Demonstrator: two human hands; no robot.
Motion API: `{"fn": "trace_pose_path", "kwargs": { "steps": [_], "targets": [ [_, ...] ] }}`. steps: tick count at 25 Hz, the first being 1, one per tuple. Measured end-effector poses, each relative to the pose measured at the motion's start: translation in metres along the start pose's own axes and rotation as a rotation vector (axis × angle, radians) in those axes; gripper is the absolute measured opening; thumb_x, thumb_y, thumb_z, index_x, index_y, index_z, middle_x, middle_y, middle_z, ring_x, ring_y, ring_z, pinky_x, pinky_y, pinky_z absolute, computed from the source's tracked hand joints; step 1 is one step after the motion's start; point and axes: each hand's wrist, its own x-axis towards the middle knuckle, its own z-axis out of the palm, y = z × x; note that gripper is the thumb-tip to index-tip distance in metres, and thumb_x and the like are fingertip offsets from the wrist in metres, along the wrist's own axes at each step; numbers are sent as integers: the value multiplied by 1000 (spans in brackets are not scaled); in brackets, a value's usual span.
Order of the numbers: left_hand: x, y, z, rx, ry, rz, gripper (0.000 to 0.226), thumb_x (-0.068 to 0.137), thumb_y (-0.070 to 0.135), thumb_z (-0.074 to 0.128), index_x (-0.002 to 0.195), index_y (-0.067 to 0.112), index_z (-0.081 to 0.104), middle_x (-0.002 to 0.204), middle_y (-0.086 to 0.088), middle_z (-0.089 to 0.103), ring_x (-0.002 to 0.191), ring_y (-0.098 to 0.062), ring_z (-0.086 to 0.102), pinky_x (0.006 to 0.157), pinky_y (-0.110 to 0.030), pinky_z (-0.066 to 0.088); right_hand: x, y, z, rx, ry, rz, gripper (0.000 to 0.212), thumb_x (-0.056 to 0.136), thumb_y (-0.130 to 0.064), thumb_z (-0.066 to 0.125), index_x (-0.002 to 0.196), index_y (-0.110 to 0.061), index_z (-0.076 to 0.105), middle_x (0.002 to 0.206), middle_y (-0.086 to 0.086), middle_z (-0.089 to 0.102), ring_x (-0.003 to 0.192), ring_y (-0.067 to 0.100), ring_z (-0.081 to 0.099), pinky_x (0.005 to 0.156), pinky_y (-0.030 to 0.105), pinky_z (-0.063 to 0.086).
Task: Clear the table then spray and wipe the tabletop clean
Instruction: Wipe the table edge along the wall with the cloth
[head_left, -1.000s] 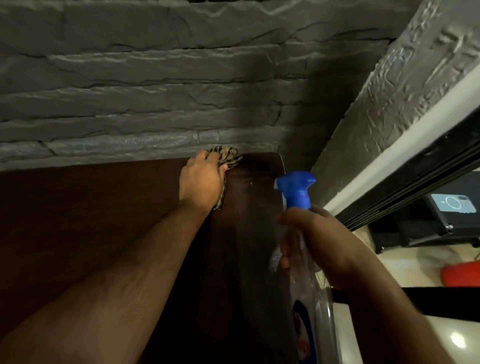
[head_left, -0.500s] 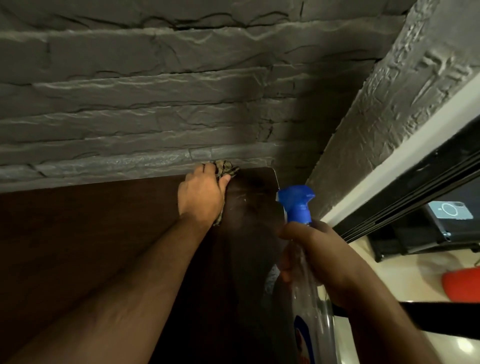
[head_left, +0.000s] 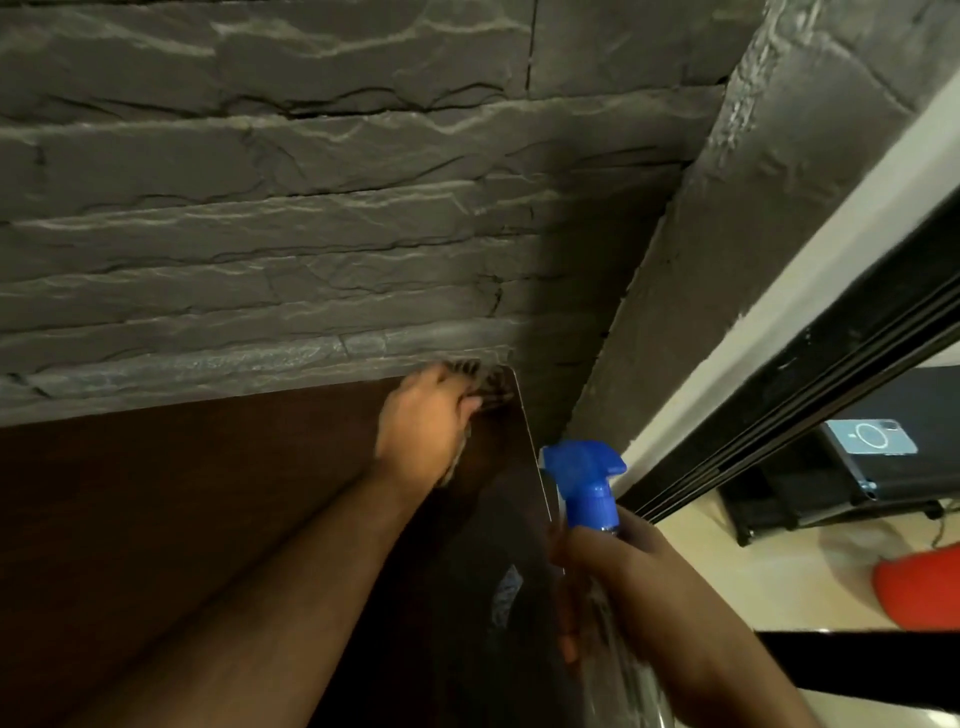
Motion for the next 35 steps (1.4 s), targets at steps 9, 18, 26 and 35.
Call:
{"fn": "trace_pose_path", "kwargs": {
  "steps": [9, 18, 26, 35],
  "targets": [
    [11, -12, 0, 76, 55, 54, 25, 95, 35, 50, 108, 22, 67, 106, -1, 59, 93, -19, 56, 75, -32, 44, 0, 11, -6, 63, -27, 24, 28, 81, -7, 64, 106, -16, 54, 68, 20, 59, 46, 25, 56, 53, 35, 50],
    [3, 11, 3, 89, 47, 25, 25, 95, 35, 51, 110, 23, 65, 105, 2, 57, 91, -14, 53, 74, -30, 45, -5, 11, 12, 78, -26, 4, 24, 76, -6, 66, 97, -15, 59, 63, 20, 56, 46, 28, 54, 47, 33, 48],
    [16, 29, 17, -29, -47, 218, 26, 95, 36, 51, 112, 23, 65, 112, 0, 58, 96, -17, 53, 78, -31, 43, -15, 16, 12, 64, -55, 8, 24, 80, -9, 63, 102, -13, 54, 67, 21, 57, 48, 28, 53, 51, 34, 48],
    [-42, 10, 18, -52, -83, 389, 30, 90, 40, 48, 113, 29, 65, 111, 7, 55, 97, -11, 49, 76, -24, 37, -24, 40, 11, 141, 0, 50, 32, 82, -6, 62, 111, -17, 53, 71, 21, 55, 44, 26, 54, 44, 29, 49]
  ]
}}
